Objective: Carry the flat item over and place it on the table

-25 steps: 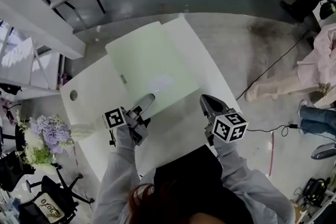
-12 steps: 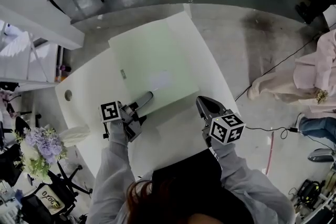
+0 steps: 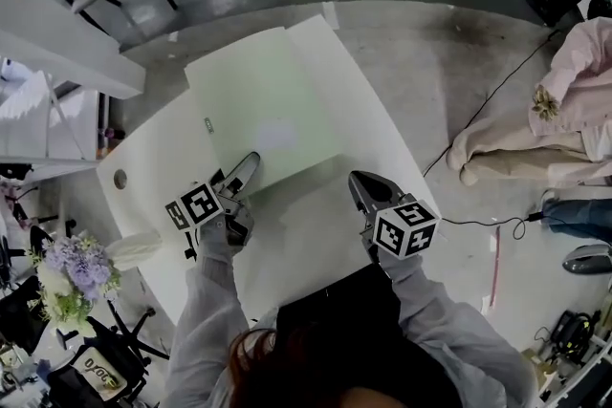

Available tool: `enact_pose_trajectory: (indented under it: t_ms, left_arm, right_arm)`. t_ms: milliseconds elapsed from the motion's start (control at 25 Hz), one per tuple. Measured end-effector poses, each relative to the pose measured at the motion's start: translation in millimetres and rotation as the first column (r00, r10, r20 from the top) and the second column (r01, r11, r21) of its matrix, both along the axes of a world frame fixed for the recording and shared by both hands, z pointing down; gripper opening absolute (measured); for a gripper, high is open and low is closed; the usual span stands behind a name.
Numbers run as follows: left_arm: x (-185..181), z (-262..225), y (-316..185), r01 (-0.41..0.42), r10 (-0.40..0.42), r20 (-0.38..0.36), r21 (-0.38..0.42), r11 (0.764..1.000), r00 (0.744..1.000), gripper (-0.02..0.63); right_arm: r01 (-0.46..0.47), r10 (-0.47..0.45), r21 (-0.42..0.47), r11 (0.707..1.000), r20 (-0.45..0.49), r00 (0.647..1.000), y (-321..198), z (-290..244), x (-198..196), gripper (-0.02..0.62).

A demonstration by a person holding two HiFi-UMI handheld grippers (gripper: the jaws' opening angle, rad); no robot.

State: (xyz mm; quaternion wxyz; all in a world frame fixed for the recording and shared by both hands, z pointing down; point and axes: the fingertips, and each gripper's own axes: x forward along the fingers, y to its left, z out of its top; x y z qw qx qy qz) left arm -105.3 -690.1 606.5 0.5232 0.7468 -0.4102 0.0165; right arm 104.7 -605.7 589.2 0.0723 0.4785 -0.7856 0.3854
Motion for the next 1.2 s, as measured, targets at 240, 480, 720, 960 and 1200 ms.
enact_pose_trajectory:
  t_ms: [240, 480, 720, 960, 1200]
  left_arm:
    - [-31.0, -15.2, -15.1, 0.045, -0.098, 0.289, 0.185, 0.982, 0.952, 0.528]
    - [-18.0, -43.2, -1.8, -0.043, -0.032, 0.285, 0.250, 0.967, 0.958, 0.534]
    - [-2.7, -64.2, 41.5, -0.108, 0.062, 0.180, 0.261, 0.959, 0.982, 0.503]
    - [16.7, -85.1, 93.4, -0.204, 0.172, 0.132, 0.300, 0.932, 0.976, 0.466]
    - [16.7, -107.6, 138.3, -0.248, 0.221, 0.116, 0.366, 0.897, 0.968, 0.343]
  right_arm:
    - [-0.013, 0.014, 0.012, 1.000, -0.031, 0.999, 2.7, -6.2, 2.8, 0.012]
    - [-0.016, 0.017, 0.050, 0.999, -0.037, 0.999, 13.1, -19.9, -3.4, 0.012]
    - [-0.038, 0.042, 0.086, 0.996, -0.053, 0.998, 37.0, -37.3, -10.2, 0.012]
    - [-0.063, 0.073, 0.140, 0.988, -0.072, 0.995, 64.4, -60.4, -14.2, 0.012]
    - [-0.106, 0.125, 0.202, 0.974, -0.086, 0.988, 99.7, -82.7, -19.2, 0.012]
